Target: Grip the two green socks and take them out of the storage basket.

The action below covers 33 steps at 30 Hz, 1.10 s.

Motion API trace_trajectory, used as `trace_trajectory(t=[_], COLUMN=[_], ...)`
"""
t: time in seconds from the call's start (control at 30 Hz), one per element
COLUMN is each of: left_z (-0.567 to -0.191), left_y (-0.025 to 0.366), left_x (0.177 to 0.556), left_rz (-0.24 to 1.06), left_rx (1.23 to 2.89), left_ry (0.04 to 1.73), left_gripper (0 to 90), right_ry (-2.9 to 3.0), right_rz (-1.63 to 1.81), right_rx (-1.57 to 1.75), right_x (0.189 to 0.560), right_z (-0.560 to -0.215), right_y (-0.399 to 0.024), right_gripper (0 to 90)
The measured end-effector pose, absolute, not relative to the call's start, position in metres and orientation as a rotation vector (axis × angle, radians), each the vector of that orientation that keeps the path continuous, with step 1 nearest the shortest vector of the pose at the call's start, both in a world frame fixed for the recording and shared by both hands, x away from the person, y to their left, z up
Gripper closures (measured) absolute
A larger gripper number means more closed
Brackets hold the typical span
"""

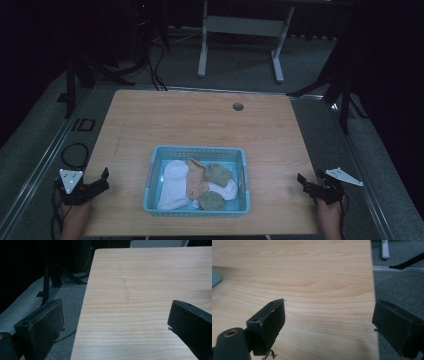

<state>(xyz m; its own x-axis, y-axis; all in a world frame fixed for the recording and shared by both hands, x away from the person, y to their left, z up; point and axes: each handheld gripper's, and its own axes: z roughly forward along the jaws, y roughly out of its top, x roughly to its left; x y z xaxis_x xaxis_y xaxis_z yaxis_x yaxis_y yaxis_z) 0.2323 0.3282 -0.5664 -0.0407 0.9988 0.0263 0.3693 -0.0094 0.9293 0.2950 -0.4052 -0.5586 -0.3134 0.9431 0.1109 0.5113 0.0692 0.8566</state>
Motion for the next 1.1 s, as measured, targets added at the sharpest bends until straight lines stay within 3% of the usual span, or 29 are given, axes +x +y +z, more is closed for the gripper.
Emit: trace_trajectory(t=[0.53, 1.1], left_z=[-0.566, -0.566], left_y=[0.328, 0.328], left_x=[0.233, 0.233], left_rz=[1.057, 1.055], left_rx=[1.484, 1.486], left_ry=[1.511, 1.516], left_gripper=[0.4, 0.4], right_ry=[2.145, 2.482], right_rz=[1.279, 1.143], right_rx=[1.306, 1.075], right_x=[0.301, 0.304], right_z=[-0.56, -0.548], right_y=[-0.403, -0.396], right_gripper=[12.0, 12.6])
